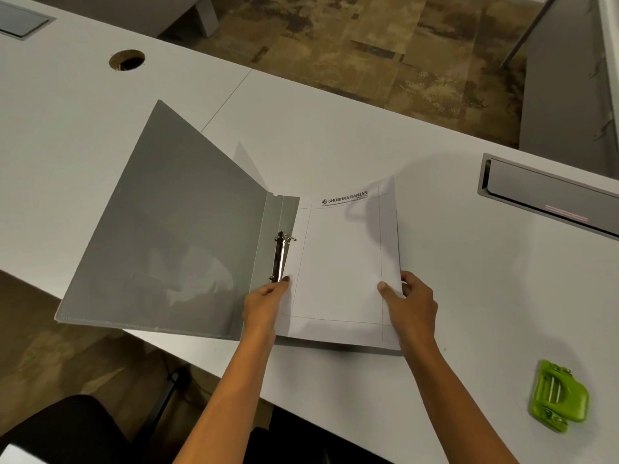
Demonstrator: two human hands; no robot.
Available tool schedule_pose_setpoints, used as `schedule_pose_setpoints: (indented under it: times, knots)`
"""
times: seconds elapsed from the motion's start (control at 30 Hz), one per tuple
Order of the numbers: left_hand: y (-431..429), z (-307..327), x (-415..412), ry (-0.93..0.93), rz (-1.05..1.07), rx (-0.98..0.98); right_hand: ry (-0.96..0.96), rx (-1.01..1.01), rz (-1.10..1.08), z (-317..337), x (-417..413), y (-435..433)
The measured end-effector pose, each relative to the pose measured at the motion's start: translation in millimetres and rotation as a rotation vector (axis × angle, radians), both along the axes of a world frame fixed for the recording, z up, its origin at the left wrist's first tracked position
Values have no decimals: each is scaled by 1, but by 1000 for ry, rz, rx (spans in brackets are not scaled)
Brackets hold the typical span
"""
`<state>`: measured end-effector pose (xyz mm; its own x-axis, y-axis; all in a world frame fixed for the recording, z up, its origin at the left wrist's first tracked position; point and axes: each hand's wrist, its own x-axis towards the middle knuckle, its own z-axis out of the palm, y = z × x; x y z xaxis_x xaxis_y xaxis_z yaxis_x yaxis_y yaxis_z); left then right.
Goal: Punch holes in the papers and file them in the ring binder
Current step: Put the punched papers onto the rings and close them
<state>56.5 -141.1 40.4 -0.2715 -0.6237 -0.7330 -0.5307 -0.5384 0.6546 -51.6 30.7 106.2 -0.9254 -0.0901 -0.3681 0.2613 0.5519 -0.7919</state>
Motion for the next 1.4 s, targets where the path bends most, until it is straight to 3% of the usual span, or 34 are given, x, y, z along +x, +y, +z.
schedule_pose_setpoints:
  times: [0.57, 1.03, 1.17, 1.4]
  knots:
    - [3, -4, -3, 98, 195, 95, 61, 5, 26, 11, 8, -3]
    - [-8, -10, 0, 100, 45, 167, 80, 20, 57, 14, 9, -4]
    - [-1, -13, -1, 56, 11, 74, 101, 72, 64, 10, 7, -3]
    - [7, -8, 1, -89, -96, -337, 69, 130, 50, -9, 1, -1]
